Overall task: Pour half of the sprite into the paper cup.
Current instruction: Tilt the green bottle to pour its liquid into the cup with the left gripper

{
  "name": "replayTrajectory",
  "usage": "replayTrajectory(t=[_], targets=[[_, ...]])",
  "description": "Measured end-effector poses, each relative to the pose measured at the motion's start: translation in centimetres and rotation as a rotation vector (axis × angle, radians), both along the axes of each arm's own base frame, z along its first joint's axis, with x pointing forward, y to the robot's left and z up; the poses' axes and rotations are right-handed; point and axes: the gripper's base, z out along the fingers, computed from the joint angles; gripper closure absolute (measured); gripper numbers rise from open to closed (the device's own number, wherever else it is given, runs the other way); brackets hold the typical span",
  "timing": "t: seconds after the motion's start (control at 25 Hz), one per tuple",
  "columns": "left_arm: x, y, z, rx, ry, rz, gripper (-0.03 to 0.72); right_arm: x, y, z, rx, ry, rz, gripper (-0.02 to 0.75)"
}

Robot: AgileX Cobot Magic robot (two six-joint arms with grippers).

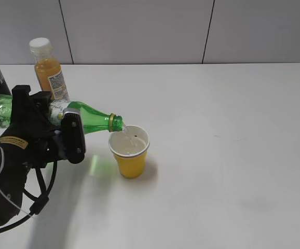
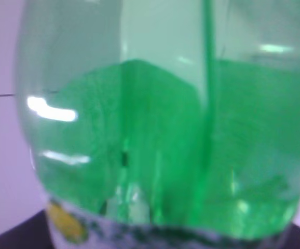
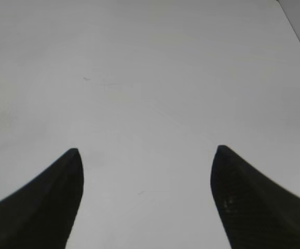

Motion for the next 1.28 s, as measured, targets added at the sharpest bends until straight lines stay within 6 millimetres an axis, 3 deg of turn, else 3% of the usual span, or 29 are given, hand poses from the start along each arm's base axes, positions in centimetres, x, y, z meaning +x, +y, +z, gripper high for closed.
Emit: replayTrajectory(t=[0.96,1.28], targets=[[0.01,-0.03,0.02,0.002,-0.002,-0.004,0.235,0.0,0.0,0.0,0.0,0.0,0.0,0.165],[0.07,-0.47,0.11,-0.35,-0.047,0.032,0.235,0.0,0.0,0.0,0.0,0.0,0.0,0.165]])
